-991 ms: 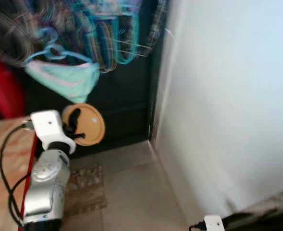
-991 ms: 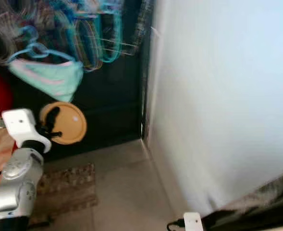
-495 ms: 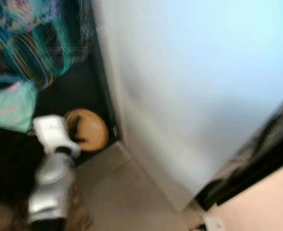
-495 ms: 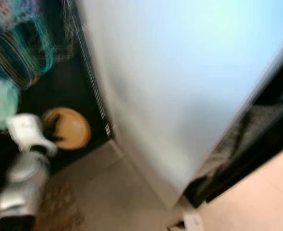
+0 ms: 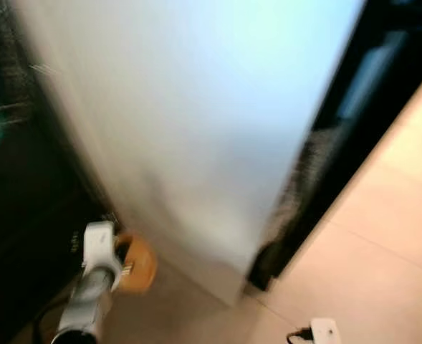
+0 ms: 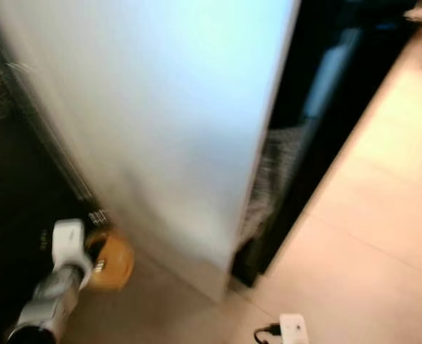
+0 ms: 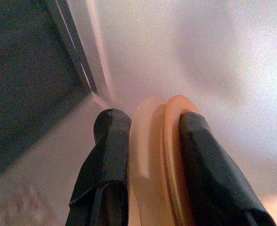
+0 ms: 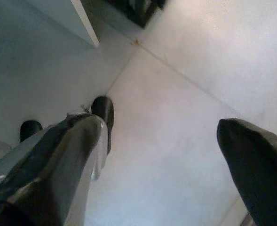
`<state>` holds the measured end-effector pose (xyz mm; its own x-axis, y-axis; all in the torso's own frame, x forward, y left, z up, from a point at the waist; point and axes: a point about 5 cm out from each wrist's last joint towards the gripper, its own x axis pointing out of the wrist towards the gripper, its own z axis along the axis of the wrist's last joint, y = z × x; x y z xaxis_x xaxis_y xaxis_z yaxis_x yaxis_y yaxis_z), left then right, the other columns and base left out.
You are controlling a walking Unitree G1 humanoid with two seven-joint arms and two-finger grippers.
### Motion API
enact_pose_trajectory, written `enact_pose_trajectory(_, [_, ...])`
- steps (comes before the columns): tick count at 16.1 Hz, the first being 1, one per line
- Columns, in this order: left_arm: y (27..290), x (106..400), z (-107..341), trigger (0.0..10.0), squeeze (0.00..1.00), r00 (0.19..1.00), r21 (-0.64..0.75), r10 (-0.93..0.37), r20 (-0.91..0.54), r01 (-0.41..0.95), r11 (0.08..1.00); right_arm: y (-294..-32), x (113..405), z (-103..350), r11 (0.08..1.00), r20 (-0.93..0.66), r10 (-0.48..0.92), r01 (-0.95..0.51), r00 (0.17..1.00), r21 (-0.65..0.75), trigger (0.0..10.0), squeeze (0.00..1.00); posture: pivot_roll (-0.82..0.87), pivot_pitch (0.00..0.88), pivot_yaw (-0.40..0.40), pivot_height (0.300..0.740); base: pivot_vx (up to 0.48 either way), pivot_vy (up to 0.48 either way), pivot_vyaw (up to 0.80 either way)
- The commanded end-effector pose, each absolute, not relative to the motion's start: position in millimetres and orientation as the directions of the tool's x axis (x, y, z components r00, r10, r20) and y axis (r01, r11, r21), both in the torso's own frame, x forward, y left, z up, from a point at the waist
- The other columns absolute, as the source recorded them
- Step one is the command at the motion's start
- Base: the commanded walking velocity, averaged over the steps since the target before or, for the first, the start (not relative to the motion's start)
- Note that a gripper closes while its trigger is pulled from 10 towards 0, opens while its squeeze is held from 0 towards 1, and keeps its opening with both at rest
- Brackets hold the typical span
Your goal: Restocking fridge
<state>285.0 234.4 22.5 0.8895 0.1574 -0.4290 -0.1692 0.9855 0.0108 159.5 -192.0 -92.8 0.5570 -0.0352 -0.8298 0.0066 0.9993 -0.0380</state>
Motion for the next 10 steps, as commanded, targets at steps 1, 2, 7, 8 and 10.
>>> enact_pose_trajectory(1, [236.5,279.7,12.1,10.0,0.0,0.87,0.052,0.163,-0.465,-0.157,0.986,-188.0,153.1,-96.2,0.999,-0.843,-0.033,0.017,0.537,-0.029,10.0,0.0,0.12,0.14,0.019,0.74,0.0,0.0,-0.8])
enact_pose_trajectory(2, [235.5,273.8,0.0,10.0,0.0,0.846,0.069,0.16,-0.508,-0.144,0.987,-187.8,155.6,-95.0,0.999,-0.834,-0.045,0.033,0.551,-0.032,10.0,0.0,0.12,0.141,0.021,0.74,0.0,0.0,0.0])
enact_pose_trajectory(7, [227.3,234.8,-42.9,10.0,0.0,0.739,0.11,0.147,-0.658,-0.098,0.989,-206.8,198.0,-69.2,0.976,-0.685,-0.147,0.218,0.714,0.017,10.0,0.0,0.08,0.138,0.008,0.74,0.0,0.0,0.0])
enact_pose_trajectory(8, [226.7,232.3,-45.1,10.0,0.0,0.736,0.103,0.148,-0.66,-0.107,0.989,-212.1,208.6,-61.1,0.966,-0.639,-0.173,0.255,0.749,0.037,10.0,0.0,0.08,0.137,0.004,0.74,0.0,0.0,0.0])
enact_pose_trajectory(10, [225.3,228.5,-47.8,10.0,0.0,0.739,0.102,0.142,-0.659,-0.099,0.99,-225.1,242.9,-28.7,0.945,-0.443,-0.24,0.312,0.864,0.097,10.0,0.0,0.07,0.129,-0.006,0.74,0.0,0.0,0.0])
